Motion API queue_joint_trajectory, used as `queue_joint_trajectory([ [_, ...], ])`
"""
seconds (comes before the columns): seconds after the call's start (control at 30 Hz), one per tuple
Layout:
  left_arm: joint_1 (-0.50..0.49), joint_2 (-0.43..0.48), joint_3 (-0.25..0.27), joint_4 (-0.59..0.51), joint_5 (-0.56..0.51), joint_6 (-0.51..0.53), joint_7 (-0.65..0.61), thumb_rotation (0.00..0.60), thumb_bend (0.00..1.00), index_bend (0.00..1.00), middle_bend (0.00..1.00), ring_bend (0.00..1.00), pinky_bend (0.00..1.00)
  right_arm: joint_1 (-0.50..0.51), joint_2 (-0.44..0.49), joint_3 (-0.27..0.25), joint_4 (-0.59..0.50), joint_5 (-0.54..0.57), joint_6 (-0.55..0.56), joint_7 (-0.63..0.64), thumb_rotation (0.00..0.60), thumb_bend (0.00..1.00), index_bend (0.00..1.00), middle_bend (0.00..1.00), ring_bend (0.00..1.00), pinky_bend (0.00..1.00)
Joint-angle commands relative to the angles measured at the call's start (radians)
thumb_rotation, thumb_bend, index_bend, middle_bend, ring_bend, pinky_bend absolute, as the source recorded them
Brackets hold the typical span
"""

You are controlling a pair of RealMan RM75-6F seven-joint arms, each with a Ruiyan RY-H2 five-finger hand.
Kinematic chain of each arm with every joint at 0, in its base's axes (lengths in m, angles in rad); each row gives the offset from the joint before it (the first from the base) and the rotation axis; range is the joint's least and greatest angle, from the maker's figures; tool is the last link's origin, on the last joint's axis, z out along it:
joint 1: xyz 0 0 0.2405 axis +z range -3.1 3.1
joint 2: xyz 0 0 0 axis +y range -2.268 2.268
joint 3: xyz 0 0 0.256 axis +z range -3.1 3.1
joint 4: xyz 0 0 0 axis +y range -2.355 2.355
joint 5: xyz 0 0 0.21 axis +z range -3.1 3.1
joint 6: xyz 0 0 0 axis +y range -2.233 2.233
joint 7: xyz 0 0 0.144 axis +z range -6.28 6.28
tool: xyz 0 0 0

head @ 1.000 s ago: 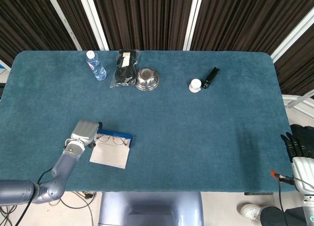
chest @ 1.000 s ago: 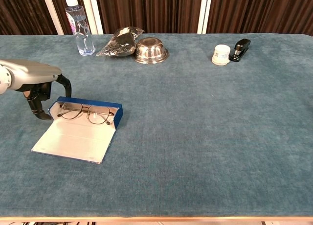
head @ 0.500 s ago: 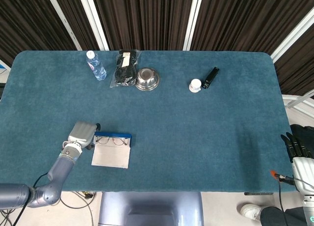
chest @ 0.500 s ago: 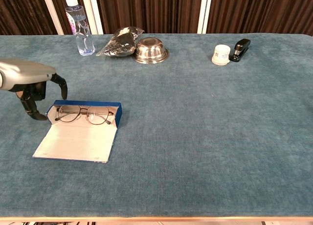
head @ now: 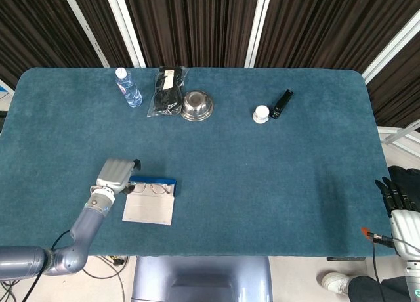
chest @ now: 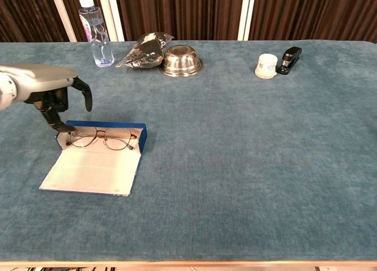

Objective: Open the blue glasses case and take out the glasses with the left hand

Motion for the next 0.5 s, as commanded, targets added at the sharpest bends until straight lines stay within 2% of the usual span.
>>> queue_joint_trajectory([
  [0.03, -0.01, -0.022, -0.015, 0.014, -0.012, -0.006, 0.008, 0.6, 0.25, 0.4, 1.0, 0.89, 0.9, 0.0, 0.0, 0.0, 0.0, 0.001, -0.001, 0.001, 0.6, 0.16, 0.0, 0.0, 0.0, 0.21],
  [0.5, -0.041, -0.094, -0.042, 0.04, -0.04, 0.006, 0.065, 0.6, 0.31, 0.44, 1.0, 0.91, 0.91, 0.001, 0.002, 0.001, 0.0, 0.003, -0.005, 0.007, 0.6, 0.16, 0.0, 0.0, 0.0, 0.21],
])
